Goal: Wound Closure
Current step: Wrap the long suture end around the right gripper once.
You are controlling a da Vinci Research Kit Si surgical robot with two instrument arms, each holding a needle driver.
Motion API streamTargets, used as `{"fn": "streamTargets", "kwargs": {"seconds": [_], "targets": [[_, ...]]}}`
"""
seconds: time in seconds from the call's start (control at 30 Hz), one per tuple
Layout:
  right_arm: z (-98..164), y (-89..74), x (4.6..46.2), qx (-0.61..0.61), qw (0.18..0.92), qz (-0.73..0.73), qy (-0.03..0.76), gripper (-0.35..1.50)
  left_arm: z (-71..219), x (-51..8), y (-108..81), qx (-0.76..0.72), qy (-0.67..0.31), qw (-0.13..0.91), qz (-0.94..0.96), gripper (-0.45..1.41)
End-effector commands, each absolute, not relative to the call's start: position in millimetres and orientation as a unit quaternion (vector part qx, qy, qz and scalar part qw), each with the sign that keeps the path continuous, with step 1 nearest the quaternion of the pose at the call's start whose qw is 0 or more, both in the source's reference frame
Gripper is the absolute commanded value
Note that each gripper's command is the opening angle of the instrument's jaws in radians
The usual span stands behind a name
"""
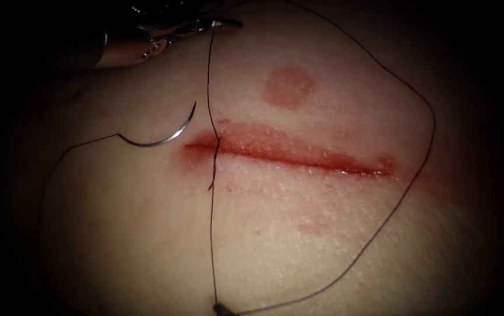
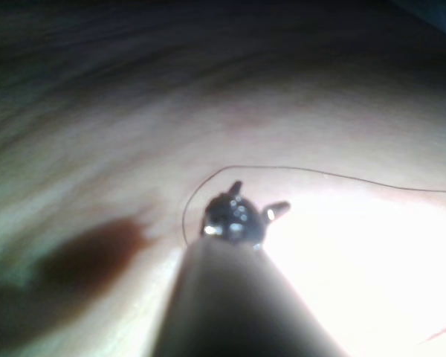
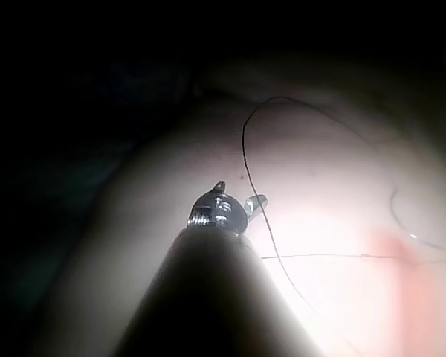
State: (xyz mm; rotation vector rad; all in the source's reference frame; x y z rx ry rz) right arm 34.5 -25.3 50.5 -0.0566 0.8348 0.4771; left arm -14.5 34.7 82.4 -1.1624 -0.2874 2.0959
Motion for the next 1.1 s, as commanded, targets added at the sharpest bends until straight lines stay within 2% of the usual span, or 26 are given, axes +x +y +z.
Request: {"fn": "streamTargets", "kwargs": {"seconds": [0.03, 0.3, 0.7, 0.93, 1.07, 1.1], "targets": [[51.1, -26.1, 35.3, -0.025, 0.886, 0.229, 0.402, 1.46, 83.7, -15.5, 35.1, -0.442, -0.109, 0.354, 0.817, 0.6], [51.1, -26.9, 36.0, -0.023, 0.886, 0.227, 0.405, 1.46, 91.0, -19.0, 37.3, -0.395, -0.1, 0.341, 0.847, 0.58], [51.6, -27.9, 36.1, -0.018, 0.89, 0.22, 0.398, 1.46, 93.8, -19.7, 40.0, -0.384, -0.083, 0.344, 0.853, 0.6], [51.6, -27.9, 36.1, -0.013, 0.891, 0.217, 0.399, 1.45, 92.1, -17.5, 37.1, -0.347, -0.03, 0.34, 0.874, 0.45], [51.6, -27.9, 36.1, -0.012, 0.891, 0.217, 0.398, 1.45, 91.3, -16.1, 36.3, -0.308, -0.002, 0.344, 0.887, 0.44], [51.6, -28.0, 36.2, -0.011, 0.892, 0.217, 0.397, 1.43, 91.0, -15.3, 35.6, -0.276, 0.015, 0.348, 0.896, 0.5]]}}
